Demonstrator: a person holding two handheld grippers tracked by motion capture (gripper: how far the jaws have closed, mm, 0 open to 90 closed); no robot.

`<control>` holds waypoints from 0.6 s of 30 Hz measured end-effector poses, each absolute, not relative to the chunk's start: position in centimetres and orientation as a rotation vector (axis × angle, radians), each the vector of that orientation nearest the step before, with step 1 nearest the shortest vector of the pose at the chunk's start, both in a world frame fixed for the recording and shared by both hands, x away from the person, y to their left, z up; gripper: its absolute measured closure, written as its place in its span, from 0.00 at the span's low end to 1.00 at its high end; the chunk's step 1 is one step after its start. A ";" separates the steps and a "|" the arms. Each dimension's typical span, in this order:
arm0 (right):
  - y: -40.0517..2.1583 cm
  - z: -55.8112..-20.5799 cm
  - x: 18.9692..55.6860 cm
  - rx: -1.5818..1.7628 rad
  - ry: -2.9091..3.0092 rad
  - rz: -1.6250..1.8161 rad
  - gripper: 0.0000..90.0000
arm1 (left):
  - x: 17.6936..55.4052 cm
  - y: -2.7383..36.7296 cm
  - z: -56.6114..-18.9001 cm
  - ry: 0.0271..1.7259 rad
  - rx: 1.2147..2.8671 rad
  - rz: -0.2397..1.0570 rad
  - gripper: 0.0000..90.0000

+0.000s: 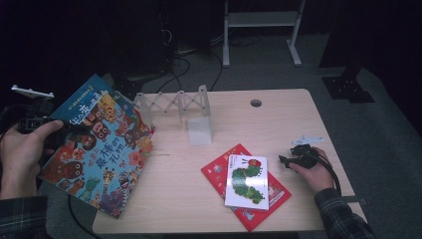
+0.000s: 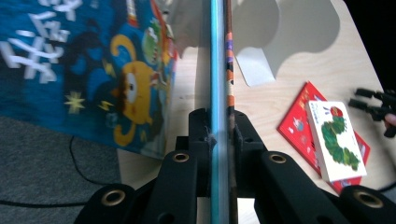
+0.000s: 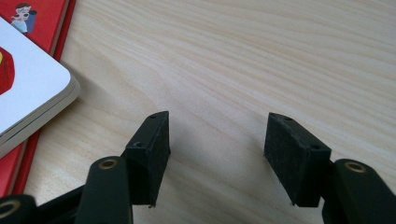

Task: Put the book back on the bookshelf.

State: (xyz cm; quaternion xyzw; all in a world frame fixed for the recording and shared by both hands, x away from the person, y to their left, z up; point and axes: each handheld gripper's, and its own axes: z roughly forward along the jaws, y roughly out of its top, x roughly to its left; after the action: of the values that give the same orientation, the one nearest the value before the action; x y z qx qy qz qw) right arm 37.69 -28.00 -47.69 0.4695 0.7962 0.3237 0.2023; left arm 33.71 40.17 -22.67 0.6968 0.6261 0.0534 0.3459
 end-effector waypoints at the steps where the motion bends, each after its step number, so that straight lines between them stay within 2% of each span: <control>1: -28.0 -47.7 37.7 1.311 2.222 0.905 0.44 | 33.8 40.4 -22.6 1.633 1.801 0.146 0.90; 18: -28.0 -47.7 37.8 1.311 2.223 0.913 0.44 | 38.3 39.7 -22.1 1.687 1.706 0.246 0.90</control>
State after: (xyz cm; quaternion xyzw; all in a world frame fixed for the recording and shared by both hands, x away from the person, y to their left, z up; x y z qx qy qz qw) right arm 37.76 -28.02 -47.75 0.4692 0.7955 0.3268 0.2006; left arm 38.28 39.69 -22.11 0.6607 0.6536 0.0953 0.3567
